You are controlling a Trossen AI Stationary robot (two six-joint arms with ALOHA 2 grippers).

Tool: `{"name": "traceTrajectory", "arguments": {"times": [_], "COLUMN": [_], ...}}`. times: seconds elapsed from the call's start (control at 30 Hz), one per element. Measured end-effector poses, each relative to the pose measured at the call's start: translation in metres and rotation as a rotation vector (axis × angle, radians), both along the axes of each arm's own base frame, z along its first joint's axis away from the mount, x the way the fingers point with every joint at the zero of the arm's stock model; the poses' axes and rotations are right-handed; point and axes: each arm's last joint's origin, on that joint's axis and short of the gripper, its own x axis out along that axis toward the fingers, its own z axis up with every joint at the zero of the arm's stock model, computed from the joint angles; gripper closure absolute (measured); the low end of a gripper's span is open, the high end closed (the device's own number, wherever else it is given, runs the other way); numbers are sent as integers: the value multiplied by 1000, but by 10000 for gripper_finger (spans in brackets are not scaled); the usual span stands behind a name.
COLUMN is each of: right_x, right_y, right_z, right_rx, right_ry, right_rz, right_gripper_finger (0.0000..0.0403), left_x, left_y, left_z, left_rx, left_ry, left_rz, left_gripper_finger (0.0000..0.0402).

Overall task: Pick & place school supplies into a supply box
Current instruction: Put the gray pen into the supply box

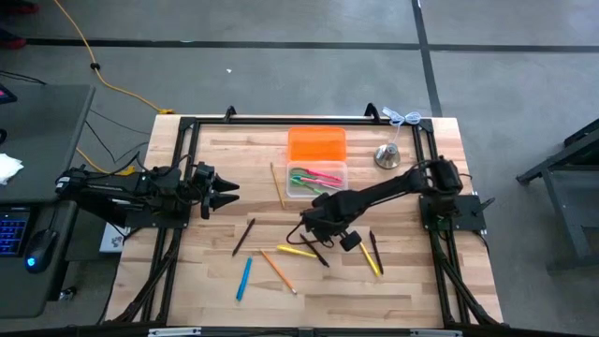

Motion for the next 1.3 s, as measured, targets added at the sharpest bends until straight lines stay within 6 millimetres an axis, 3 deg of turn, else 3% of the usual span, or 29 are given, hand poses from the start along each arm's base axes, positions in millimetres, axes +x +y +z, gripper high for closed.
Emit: {"name": "traceTrajectory", "arguments": {"times": [0.47, 0.83, 1.03, 1.3], "right_x": [-12, -25, -28, -27], "right_y": [-12, -47, -67, -86], "right_z": [66, 121, 138, 145], "right_rx": [176, 417, 549, 776], "right_ry": [-216, -433, -509, -518], "right_rz": [-196, -347, -384, -347], "right_gripper_finger": [400, 401, 399, 399], "left_x": [0, 0, 0, 0], "left_y": [0, 0, 0, 0], "left_z": [0, 1, 1, 1], "left_rx": [1, -8, -11, -19], "left_ry": [-1, -7, -8, -8], "left_rz": [4, 5, 4, -2], "left_gripper_finger": [151, 151, 151, 151]}}
